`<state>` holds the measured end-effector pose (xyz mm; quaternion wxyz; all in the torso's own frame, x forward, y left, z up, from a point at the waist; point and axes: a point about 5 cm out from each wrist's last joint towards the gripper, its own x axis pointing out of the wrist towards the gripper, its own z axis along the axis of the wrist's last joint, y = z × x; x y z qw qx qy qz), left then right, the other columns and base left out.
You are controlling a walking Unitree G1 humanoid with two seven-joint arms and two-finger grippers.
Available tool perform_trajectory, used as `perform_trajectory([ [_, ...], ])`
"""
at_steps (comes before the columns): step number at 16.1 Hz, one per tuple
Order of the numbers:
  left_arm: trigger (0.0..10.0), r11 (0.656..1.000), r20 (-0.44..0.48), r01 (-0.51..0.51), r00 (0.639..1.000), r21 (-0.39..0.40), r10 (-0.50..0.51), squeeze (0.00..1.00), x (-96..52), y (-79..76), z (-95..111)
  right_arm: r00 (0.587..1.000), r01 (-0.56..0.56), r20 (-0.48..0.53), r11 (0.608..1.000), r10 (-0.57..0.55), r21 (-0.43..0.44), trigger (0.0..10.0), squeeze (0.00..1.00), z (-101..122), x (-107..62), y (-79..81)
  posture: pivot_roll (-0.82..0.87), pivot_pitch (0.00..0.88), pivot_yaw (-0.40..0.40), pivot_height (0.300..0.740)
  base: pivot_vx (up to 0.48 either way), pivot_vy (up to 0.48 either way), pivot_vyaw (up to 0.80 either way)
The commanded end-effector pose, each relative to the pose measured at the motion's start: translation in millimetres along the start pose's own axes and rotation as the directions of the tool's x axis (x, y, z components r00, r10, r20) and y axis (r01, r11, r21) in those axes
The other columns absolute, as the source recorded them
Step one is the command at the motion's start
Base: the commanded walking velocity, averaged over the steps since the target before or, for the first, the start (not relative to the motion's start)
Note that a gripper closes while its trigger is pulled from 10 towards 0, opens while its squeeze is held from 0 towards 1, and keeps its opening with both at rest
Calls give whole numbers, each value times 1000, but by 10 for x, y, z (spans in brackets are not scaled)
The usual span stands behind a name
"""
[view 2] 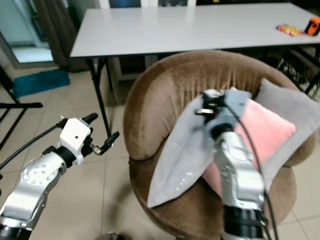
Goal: Move the pillow to the sofa from floor
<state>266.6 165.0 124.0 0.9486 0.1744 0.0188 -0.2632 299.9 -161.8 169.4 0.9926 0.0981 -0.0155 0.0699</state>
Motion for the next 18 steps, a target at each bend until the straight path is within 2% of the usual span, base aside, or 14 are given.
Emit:
perform_trajectory([
  [1, 10000, 999, 5, 47, 999, 8, -47, 106, -9, 3, 19, 994, -54, 96, 999, 53, 4, 10000, 0, 198, 137, 68, -56, 0, 8, 740, 0, 0, 0],
  [3, 10000, 994, 8, 104, 995, 15, -104, 106, 13, -20, 39, 987, -110, 123, 991, 101, 74, 10000, 0, 281, 325, 82, -54, 0, 8, 740, 0, 0, 0],
  [4, 10000, 994, 8, 110, 994, 18, -110, 106, 14, -21, 43, 987, -121, 119, 989, 111, 85, 10000, 0, 279, 347, 80, -51, 0, 5, 740, 0, 0, 0],
  [6, 10000, 989, 7, 144, 989, 26, -144, 110, 17, -40, 55, 991, -111, 82, 988, 103, 108, 10000, 0, 194, 457, -75, -37, 0, -6, 740, 0, 0, 0],
  [8, 10000, 982, 10, 188, 982, 10, -188, 110, 14, -79, 56, 999, -53, 5, 993, 53, 102, 10000, 0, 9, 530, -324, -35, 0, -9, 740, 0, 0, 0],
  [9, 10000, 973, 8, 231, 973, -13, -231, 110, 14, -128, 48, 997, 17, -73, 998, -13, 67, 10000, 0, -166, 532, -500, -35, 0, -11, 740, 0, 0, 0],
  [11, 10000, 950, 13, 310, 951, -44, -310, 110, 19, -216, 40, 976, 148, -165, 989, -144, 13, 10000, 0, -393, 485, -761, -32, 0, -10, 740, 0, 0, 0],
  [12, 10000, 942, 20, 331, 944, -59, -330, 114, 23, -238, 43, 964, 192, -186, 981, -188, 3, 10000, 0, -449, 461, -833, -31, 0, -9, 740, 0, 0, 0],
  [13, 10000, 912, 25, 400, 917, -88, -399, 110, 40, -284, 46, 921, 261, -294, 965, -257, -29, 10000, 0, -669, 368, -970, -27, 0, -8, 740, 0, 0, 0],
  [14, 10000, 903, 16, 422, 906, -84, -422, 114, 56, -292, 43, 899, 261, -345, 963, -269, -70, 10000, 0, -762, 321, -1001, -23, 0, -10, 740, 0, 0, 0],
  [15, 10000, 899, 12, 432, 902, -74, -432, 114, 72, -295, 46, 887, 253, -373, 963, -271, -98, 10000, 1000, -806, 288, -1028, -17, 0, -14, 740, 0, 0, 0],
  [17, 10000, 898, 17, 434, 901, -70, -434, 110, 99, -287, 65, 884, 270, -359, 954, -299, -131, 10000, 1000, -750, 285, -1108, -13, 0, -19, 740, 0, 0, 0],
  [18, 10000, 901, 22, 428, 904, -72, -428, 110, 108, -279, 68, 899, 284, -323, 955, -296, -84, 10000, 1000, -670, 295, -1160, -16, 0, -21, 740, 0, 0, 0],
])
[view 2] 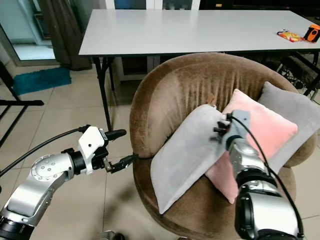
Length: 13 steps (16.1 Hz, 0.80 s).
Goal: Move the pillow to the sofa from floor
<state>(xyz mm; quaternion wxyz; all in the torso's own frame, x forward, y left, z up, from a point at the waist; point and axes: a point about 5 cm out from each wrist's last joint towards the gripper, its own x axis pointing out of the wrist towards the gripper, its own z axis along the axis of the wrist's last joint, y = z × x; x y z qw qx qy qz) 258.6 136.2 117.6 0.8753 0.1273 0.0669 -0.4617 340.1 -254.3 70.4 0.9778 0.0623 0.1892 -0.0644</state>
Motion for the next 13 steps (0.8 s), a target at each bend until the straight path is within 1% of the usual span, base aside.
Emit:
perform_trajectory([
  [1, 10000, 1000, 5, 0, 1000, 7, 0, 114, 21, 25, 24, 998, -10, 56, 1000, 9, 15, 10000, 1000, 164, 14, -32, -21, 0, -22, 740, 0, 0, 0],
  [2, 10000, 1000, 7, -5, 1000, 3, 5, 110, 27, 34, 17, 998, -4, 60, 1000, 4, 0, 10000, 1000, 180, 10, -73, -31, 0, -21, 740, 0, 0, 0],
  [3, 10000, 999, 23, -36, 999, -9, 36, 110, 35, 52, 16, 998, 12, 65, 999, -10, -35, 10000, 1000, 194, -8, -152, -49, 0, -16, 740, 0, 0, 0],
  [4, 10000, 997, 36, -74, 997, -25, 75, 106, 36, 73, 12, 997, 42, 67, 996, -37, -79, 10000, 1000, 194, -25, -215, -70, 0, -5, 740, 0, 0, 0],
  [5, 10000, 989, 51, -141, 988, -43, 143, 102, 28, 109, 13, 990, 94, 110, 991, -83, -95, 10000, 1000, 234, -48, -289, -87, 0, 3, 740, 0, 0, 0],
  [6, 10000, 977, 61, -201, 977, -65, 205, 98, 13, 143, 11, 975, 167, 160, 983, -153, -74, 10000, 714, 300, -77, -387, -101, 0, 13, 740, 0, 0, 0],
  [7, 10000, 966, 73, -246, 965, -83, 252, 90, -9, 168, 10, 957, 196, 217, 981, -191, -4, 10000, 0, 383, -115, -484, -114, 0, 25, 740, 0, 0, 0],
  [8, 10000, 954, 78, -284, 954, -94, 291, 86, -28, 190, 7, 940, 210, 269, 977, -208, 21, 10000, 0, 452, -145, -532, -120, 0, 31, 740, 0, 0, 0],
  [9, 10000, 944, 80, -317, 943, -95, 324, 94, -43, 208, 7, 923, 215, 322, 976, -212, 28, 10000, 0, 522, -171, -550, -119, 0, 30, 740, 0, 0, 0],
  [10, 10000, 916, 67, -394, 915, -76, 399, 98, -82, 258, 12, 891, 197, 406, 979, -204, 59, 10000, 0, 641, -221, -530, -103, 0, 23, 740, 0, 0, 0],
  [11, 10000, 871, 43, -487, 871, -68, 490, 110, -139, 342, 11, 882, 169, 438, 984, -173, 50, 10000, 0, 681, -268, -436, -93, 0, 15, 740, 0, 0, 0],
  [12, 10000, 837, 39, -542, 837, -79, 546, 102, -184, 392, 24, 892, 131, 435, 991, -126, 17, 10000, 0, 670, -322, -307, -81, 0, 4, 740, 0, -469, 0],
  [13, 10000, 814, 43, -575, 814, -80, 579, 106, -229, 420, 52, 906, 75, 419, 997, -63, -11, 10000, 0, 611, -415, -93, -75, 0, -1, 740, 0, -480, 0],
])
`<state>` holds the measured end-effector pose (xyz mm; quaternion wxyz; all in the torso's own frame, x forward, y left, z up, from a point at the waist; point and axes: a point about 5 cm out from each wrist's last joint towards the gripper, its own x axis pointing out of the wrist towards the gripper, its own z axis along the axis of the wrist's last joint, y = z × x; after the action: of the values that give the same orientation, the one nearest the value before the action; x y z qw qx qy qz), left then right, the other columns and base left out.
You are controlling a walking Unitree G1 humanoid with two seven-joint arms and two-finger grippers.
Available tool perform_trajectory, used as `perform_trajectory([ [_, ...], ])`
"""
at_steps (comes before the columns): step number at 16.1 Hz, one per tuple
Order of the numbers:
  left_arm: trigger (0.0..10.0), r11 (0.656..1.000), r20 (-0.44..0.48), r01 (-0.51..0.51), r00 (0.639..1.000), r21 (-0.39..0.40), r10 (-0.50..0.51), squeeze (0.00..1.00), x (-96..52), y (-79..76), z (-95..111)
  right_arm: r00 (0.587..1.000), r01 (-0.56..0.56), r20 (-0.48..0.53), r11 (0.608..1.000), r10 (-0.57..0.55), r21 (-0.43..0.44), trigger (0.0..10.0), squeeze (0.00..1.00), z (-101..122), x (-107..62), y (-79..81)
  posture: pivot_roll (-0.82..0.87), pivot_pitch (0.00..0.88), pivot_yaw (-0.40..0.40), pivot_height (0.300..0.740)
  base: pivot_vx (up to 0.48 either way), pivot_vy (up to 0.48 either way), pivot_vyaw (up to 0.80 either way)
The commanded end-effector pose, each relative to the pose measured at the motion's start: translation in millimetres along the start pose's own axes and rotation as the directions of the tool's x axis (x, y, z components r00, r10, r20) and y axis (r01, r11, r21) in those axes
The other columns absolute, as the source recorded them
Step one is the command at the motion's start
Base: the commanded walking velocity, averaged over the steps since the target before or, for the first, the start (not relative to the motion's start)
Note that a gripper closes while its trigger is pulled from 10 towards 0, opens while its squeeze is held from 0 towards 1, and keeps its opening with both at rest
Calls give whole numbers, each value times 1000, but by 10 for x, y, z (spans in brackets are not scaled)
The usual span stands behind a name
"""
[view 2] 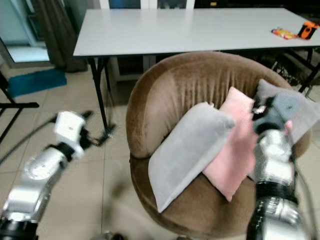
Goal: Move the pillow to the sofa from floor
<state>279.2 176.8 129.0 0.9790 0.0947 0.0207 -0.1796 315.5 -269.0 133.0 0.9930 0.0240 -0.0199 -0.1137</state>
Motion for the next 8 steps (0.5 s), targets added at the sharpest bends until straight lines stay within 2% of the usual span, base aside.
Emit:
perform_trajectory([
  [1, 10000, 999, 19, -27, 999, 29, 27, 106, -9, 16, 86, 997, -76, 5, 997, 76, -18, 10000, 0, 73, -96, 247, -73, 0, -3, 740, 0, -480, 0],
  [2, 10000, 998, 25, -26, 999, 52, 24, 106, -21, 0, 114, 993, -116, 11, 993, 116, -7, 10000, 0, 55, -251, 423, -69, 0, -2, 740, 0, -480, 0],
  [3, 10000, 998, 29, -25, 999, 63, 24, 102, -24, -14, 129, 991, -135, 9, 991, 135, 5, 10000, 0, 39, -349, 515, -69, 0, -2, 740, 0, -480, 0],
  [4, 10000, 997, 33, -27, 999, 67, 25, 102, -29, -44, 141, 985, -170, 1, 985, 170, 28, 10000, 0, -19, -535, 666, -75, 0, 3, 740, 0, -480, 0],
  [5, 10000, 998, 32, -33, 999, 62, 31, 106, -26, -60, 138, 985, -169, -11, 985, 170, 40, 10000, 0, -71, -631, 720, -76, 0, 7, 740, 0, -480, 0],
  [8, 10000, 998, 25, -50, 999, 47, 49, 102, 26, -79, 125, 986, -160, -52, 987, 160, 8, 10000, 0, -107, -660, 767, -83, 0, 20, 740, 0, -480, 0],
])
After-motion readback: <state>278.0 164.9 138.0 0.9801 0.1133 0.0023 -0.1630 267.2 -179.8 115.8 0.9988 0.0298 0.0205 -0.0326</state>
